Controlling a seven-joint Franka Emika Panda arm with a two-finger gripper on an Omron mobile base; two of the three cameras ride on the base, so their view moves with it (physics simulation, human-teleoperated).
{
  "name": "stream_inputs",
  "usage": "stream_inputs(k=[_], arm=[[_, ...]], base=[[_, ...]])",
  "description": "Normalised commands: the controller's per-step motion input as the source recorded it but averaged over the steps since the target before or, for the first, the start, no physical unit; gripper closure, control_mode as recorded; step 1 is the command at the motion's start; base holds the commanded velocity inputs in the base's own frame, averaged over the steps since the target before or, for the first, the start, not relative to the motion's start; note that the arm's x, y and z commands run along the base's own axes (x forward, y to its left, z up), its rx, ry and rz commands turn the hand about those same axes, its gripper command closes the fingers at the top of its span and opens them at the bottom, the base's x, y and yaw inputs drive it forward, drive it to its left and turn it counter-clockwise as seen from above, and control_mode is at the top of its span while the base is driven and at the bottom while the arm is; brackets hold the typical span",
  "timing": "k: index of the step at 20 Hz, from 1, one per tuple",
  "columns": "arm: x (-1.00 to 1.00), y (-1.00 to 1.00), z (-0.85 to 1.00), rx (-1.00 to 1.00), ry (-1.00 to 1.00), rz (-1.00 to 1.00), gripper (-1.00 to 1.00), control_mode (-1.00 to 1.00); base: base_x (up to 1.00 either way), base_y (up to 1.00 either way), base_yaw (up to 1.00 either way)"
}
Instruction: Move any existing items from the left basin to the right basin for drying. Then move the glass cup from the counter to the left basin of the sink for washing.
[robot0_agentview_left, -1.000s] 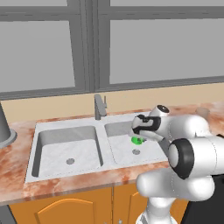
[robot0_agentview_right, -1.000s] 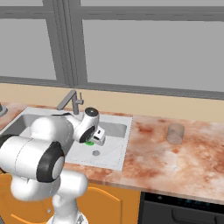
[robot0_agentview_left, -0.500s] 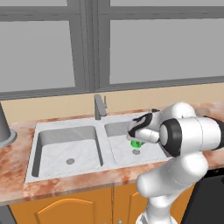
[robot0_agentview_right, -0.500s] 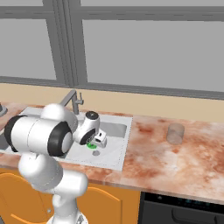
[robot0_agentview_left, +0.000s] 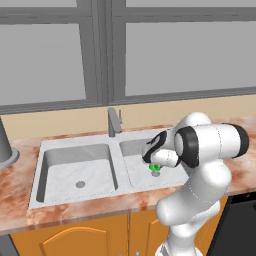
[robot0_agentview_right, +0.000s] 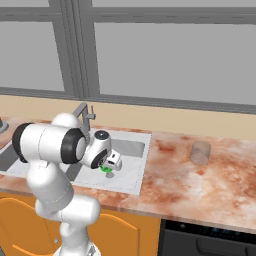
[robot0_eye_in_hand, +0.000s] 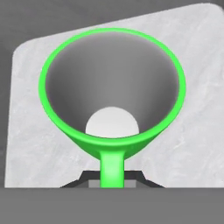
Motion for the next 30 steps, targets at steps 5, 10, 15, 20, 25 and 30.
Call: stream_inputs(k=[5, 10, 15, 20, 25, 30], arm=[[0.15, 0.00, -0.15, -0.06, -0.01, -0.02, 1.00, -1.00], [0.14, 0.00, -0.16, -0.03, 0.00, -0.01, 1.00, -1.00], [0.06, 0.00, -0.08, 0.00, 0.00, 0.00, 1.00, -1.00], [0.05, 0.00, -0.11, 0.00, 0.00, 0.00, 1.00, -1.00], [0.00, 0.00, -0.15, 0.00, 0.00, 0.00, 1.00, -1.00], [0.00, 0.00, -0.14, 0.00, 0.00, 0.00, 1.00, -1.00]], base=[[0.00, 0.00, 0.00], [0.00, 0.00, 0.00], [0.00, 0.00, 0.00], [0.00, 0.00, 0.00], [0.00, 0.00, 0.00], [0.00, 0.00, 0.00]])
